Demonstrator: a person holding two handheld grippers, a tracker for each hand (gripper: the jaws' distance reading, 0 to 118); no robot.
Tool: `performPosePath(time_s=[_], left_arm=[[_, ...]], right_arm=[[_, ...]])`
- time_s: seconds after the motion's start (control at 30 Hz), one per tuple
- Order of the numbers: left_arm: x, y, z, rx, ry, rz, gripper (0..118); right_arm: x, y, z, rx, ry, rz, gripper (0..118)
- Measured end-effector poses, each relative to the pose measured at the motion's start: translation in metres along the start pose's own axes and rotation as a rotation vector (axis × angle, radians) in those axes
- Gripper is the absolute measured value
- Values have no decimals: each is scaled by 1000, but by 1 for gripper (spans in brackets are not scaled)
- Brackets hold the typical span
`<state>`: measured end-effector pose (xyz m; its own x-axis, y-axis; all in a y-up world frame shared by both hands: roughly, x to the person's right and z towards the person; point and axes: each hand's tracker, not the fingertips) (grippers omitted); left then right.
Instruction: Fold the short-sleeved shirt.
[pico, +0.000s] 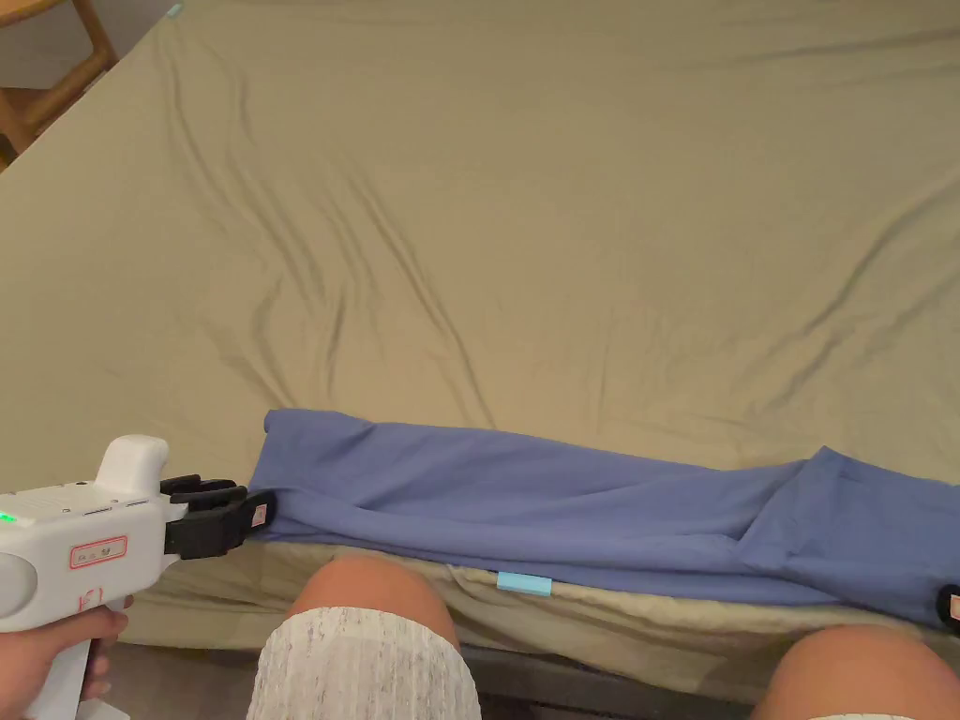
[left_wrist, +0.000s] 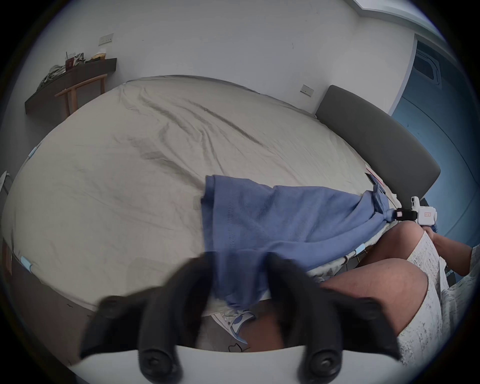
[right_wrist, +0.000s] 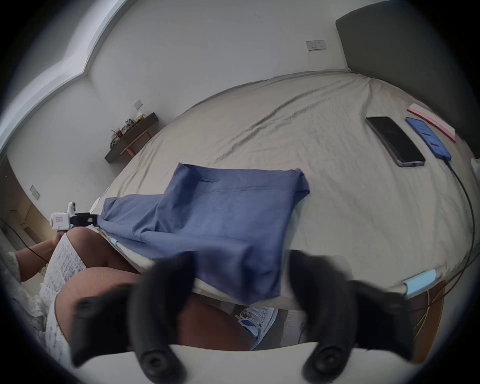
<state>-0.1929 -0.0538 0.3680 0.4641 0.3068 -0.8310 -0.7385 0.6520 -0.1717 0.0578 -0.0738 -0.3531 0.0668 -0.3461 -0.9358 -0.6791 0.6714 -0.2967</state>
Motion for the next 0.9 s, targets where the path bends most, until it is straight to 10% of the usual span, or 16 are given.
performPosePath(time_s=[0.07, 0.33, 0.4, 0.43, 0.5, 0.9], left_arm=[[-5, 0, 13, 19, 7, 2, 100], [-13, 6, 84, 116, 12, 37, 97], [-11, 7, 93, 121, 19, 30, 79], [-8, 7, 95, 123, 32, 20, 47], [-4, 8, 94, 130, 58, -7, 2], [-10, 29, 19, 28, -13, 31, 0]], right_arm=[[4, 1, 10, 18, 7, -25, 103], [-1, 18, 77, 188, -43, -34, 84], [-16, 25, 91, 211, -53, -21, 41], [-24, 28, 97, 236, -81, 6, 14], [-35, 33, 106, 252, -40, 7, 3], [-74, 48, 102, 266, 19, 81, 0]])
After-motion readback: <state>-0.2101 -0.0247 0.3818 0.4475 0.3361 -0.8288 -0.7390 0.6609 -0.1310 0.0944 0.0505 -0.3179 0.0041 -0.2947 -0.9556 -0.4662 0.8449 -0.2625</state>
